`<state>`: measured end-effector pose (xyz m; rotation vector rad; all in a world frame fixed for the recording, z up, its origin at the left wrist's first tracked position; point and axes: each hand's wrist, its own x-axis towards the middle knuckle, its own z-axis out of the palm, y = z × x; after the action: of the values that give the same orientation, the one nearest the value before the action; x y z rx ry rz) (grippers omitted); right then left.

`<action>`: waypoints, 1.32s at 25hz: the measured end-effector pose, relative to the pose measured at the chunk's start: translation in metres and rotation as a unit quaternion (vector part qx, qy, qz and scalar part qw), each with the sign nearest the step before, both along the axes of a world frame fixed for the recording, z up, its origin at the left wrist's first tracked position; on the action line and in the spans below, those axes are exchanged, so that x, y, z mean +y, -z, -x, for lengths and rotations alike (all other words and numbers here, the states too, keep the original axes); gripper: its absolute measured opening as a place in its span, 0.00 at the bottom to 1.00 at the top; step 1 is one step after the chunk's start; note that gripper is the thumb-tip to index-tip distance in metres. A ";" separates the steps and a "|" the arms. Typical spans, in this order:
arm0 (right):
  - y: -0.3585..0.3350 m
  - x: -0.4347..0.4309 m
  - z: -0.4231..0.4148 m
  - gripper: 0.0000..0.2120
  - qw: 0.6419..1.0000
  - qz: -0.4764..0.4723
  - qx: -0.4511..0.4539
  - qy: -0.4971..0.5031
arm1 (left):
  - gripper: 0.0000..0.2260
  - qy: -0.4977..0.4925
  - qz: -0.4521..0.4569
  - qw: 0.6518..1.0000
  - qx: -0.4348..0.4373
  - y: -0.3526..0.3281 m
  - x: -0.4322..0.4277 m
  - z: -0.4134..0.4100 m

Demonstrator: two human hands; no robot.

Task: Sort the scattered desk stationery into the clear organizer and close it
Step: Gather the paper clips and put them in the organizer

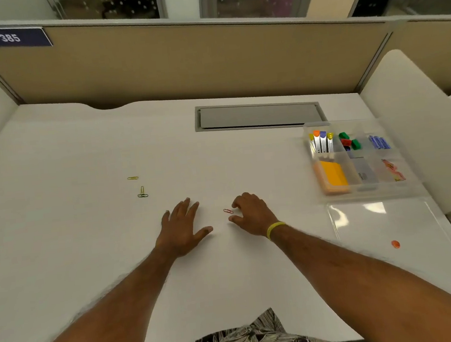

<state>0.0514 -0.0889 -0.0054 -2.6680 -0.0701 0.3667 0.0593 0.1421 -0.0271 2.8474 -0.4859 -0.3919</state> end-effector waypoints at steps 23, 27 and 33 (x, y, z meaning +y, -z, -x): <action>0.000 0.112 -0.061 0.05 0.935 -0.338 0.059 0.091 | 0.08 -0.305 0.501 0.796 0.152 -0.020 0.030 -0.038; -0.002 0.140 -0.081 0.03 0.937 -0.336 0.088 0.042 | 0.07 -0.355 0.513 0.772 0.124 -0.022 0.066 -0.049; -0.011 0.194 -0.137 0.17 0.988 -0.113 0.011 -0.104 | 0.06 -0.416 0.473 0.774 0.062 -0.019 0.131 -0.069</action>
<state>0.1883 0.1054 0.0060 -2.4381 -0.3623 0.4280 0.1283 0.2732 -0.0081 1.7493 0.5062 -0.0877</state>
